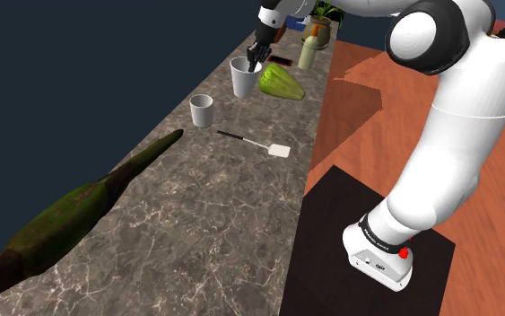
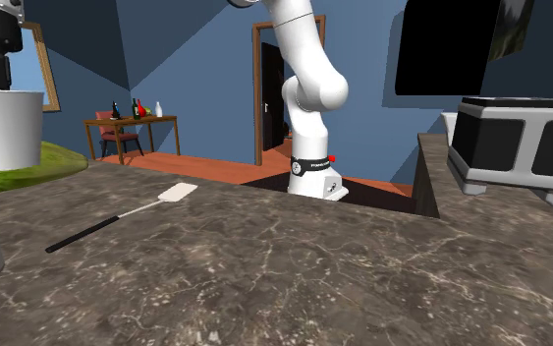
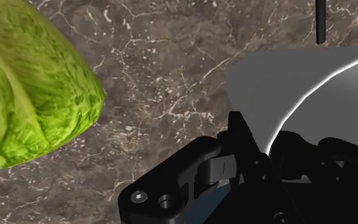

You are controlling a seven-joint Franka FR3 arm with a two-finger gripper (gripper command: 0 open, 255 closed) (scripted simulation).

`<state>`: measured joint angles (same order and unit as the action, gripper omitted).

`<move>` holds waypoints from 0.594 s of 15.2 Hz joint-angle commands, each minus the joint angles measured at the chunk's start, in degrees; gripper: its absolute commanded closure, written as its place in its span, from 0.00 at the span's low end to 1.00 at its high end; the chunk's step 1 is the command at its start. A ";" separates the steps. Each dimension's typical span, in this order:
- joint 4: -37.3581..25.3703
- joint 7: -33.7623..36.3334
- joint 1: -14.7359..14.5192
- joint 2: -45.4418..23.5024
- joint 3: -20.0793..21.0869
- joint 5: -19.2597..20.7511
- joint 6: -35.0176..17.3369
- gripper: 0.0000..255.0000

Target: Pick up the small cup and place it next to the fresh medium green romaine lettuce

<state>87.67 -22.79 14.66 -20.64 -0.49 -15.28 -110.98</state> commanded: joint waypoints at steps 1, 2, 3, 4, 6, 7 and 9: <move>0.81 -0.26 -0.05 -0.45 0.05 -0.12 -1.29 1.00; 1.36 -0.43 -0.06 -0.60 0.06 -0.19 -1.96 1.00; 1.90 -0.60 -0.08 -0.76 0.08 -0.27 -2.64 1.00; 2.41 -0.78 -0.09 -0.92 0.10 -0.34 -3.31 1.00; 3.40 -1.12 -0.10 -1.30 0.14 -0.50 -4.63 1.00; 3.87 -1.29 -0.11 -1.50 0.17 -0.58 -5.29 1.00; 4.77 -1.64 -0.12 -1.94 0.21 -0.74 -6.58 1.00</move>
<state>91.96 -24.21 14.55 -22.23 -0.31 -15.91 -116.69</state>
